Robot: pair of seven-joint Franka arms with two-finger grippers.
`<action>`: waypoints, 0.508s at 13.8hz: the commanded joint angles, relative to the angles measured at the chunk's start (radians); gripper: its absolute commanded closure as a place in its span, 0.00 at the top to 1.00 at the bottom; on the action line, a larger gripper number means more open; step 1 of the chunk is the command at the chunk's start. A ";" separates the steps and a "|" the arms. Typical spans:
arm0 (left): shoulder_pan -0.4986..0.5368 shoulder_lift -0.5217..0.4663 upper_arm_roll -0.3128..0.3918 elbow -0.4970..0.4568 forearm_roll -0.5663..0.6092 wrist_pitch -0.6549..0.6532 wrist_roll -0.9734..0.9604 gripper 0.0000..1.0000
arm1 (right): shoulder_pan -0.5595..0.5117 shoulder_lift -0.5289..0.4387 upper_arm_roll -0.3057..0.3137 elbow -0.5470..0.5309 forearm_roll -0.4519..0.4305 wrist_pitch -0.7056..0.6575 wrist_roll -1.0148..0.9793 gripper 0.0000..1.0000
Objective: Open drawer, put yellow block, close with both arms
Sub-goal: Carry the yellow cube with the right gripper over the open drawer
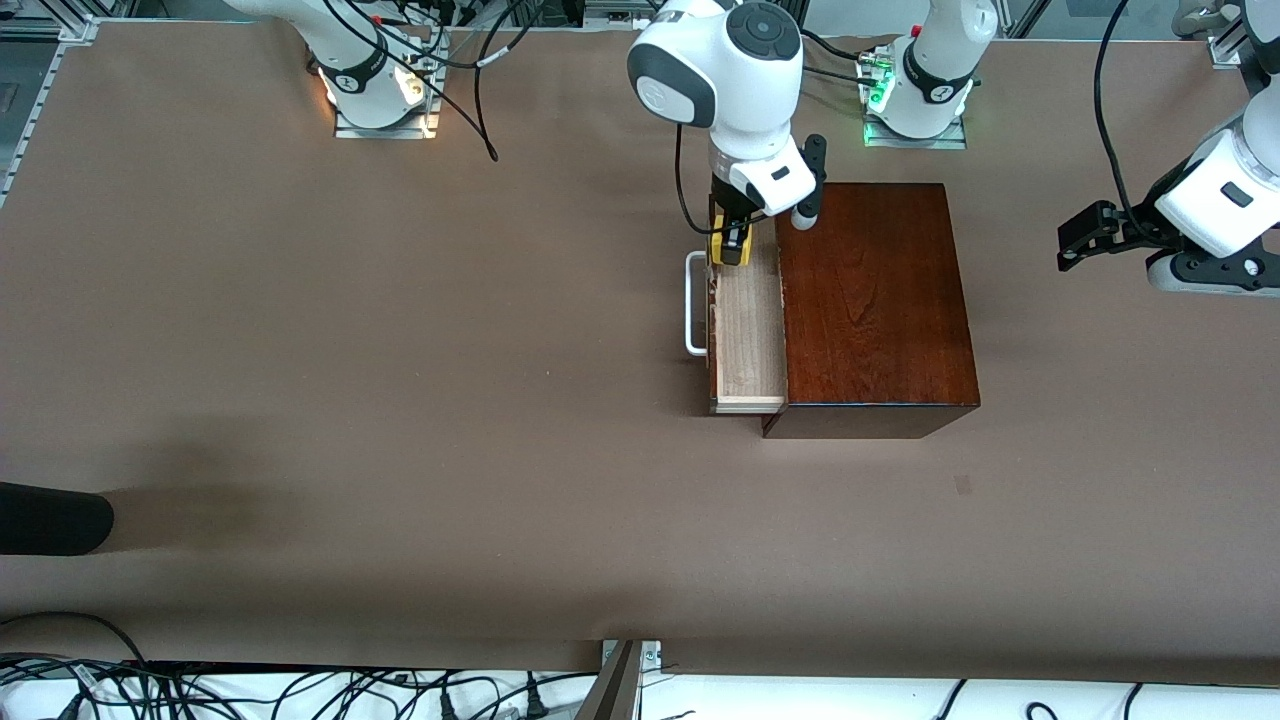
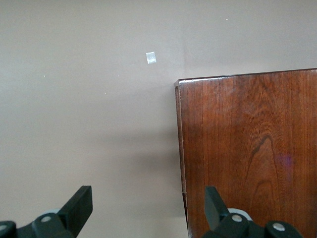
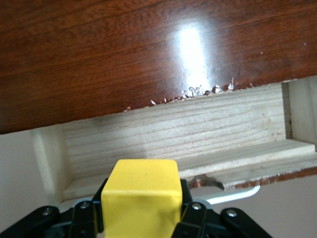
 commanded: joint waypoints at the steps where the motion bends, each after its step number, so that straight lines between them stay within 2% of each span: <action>1: -0.002 -0.012 0.000 0.000 0.017 -0.009 0.020 1.00 | 0.026 0.046 -0.009 0.049 -0.053 0.002 -0.032 0.00; 7: 0.000 -0.012 0.000 0.000 0.017 -0.012 0.020 1.00 | 0.049 0.077 -0.012 0.050 -0.059 0.057 -0.029 0.00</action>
